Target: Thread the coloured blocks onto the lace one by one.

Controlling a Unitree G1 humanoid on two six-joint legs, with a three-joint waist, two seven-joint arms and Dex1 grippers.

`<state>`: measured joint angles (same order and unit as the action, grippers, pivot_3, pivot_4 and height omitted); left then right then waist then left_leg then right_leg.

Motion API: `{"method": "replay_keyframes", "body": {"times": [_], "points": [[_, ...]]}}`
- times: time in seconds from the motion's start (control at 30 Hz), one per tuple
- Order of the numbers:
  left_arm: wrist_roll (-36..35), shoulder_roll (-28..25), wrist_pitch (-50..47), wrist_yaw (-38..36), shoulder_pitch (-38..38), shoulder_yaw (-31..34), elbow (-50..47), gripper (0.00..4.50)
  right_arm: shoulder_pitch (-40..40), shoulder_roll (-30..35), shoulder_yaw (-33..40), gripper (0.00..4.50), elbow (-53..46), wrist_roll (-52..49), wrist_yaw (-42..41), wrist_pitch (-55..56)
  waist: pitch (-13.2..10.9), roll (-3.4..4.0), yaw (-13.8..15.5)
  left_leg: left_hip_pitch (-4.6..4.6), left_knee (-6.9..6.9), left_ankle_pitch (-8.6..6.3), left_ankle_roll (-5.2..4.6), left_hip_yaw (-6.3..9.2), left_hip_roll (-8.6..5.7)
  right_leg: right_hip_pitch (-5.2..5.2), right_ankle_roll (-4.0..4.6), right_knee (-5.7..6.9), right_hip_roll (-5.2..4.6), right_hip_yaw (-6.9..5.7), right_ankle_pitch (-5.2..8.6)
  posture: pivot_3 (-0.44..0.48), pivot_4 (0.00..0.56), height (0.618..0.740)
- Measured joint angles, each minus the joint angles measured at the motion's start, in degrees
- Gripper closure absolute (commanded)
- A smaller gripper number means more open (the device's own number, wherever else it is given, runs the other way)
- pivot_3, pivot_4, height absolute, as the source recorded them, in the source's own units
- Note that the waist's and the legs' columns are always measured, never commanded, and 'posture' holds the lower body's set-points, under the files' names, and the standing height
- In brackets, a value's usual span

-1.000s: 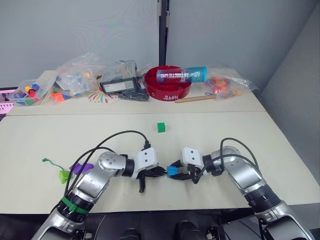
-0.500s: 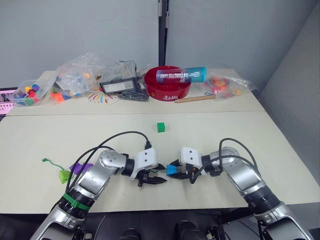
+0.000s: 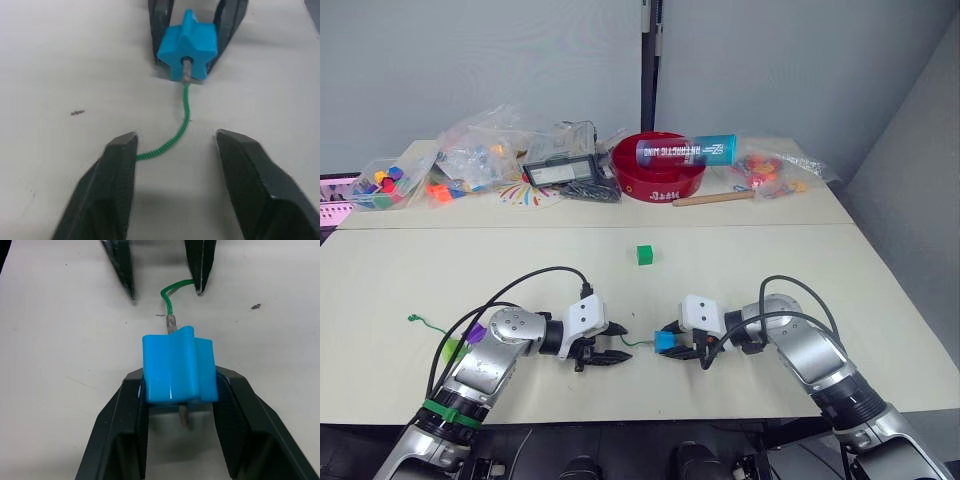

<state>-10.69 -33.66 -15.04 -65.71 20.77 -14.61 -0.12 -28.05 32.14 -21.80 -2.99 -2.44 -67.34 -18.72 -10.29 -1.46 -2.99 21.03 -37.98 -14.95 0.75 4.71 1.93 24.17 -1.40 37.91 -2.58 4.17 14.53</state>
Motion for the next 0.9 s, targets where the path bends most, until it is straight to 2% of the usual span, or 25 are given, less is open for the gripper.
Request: {"method": "replay_keyframes", "body": {"times": [0.1, 0.17, 0.5, 0.9], "points": [[-0.2, 0.6, 0.1, -0.2, 0.0, -0.1, 0.4, 4.15, 0.0, 0.2, 0.0, 3.18, -0.3, 0.0, 0.0, -0.3, 0.0, 0.0, 0.1, 0.01, 0.0, 0.0, 0.0, 0.0, 0.0, 0.01, 0.0, 0.0, 0.0, 0.0, 0.0, 0.0, 0.15, 0.74], [-0.3, 0.6, 0.1, -0.3, 0.0, -0.1, 0.4, 4.48, 0.0, 0.2, 0.0, 3.18, -0.4, 0.0, 0.0, -0.4, 0.0, 0.0, 0.1, 0.01, 0.0, 0.0, 0.0, 0.0, 0.0, 0.0, 0.0, 0.0, -0.01, 0.01, 0.0, 0.0, 0.15, 0.74], [-0.4, 1.5, -0.4, -0.3, 2.0, -0.7, -1.3, 4.48, 0.2, 0.6, -0.1, 3.18, -0.9, 0.0, 0.1, -0.6, 0.0, 0.0, 0.4, 0.03, 0.0, 0.0, 0.0, 0.0, 0.0, 0.0, 0.0, -0.04, 0.0, 0.01, 0.0, 0.0, 0.15, 0.74], [3.7, 3.8, -2.5, 0.4, 5.3, -6.1, -1.3, 4.48, 0.0, 0.5, -0.3, 3.18, -0.9, 0.2, 0.1, -0.7, 0.0, 0.0, 0.4, 0.02, 0.0, 0.0, 0.0, 0.0, -0.01, 0.0, 0.0, -0.04, 0.01, 0.0, 0.0, 0.0, 0.15, 0.74]]}}
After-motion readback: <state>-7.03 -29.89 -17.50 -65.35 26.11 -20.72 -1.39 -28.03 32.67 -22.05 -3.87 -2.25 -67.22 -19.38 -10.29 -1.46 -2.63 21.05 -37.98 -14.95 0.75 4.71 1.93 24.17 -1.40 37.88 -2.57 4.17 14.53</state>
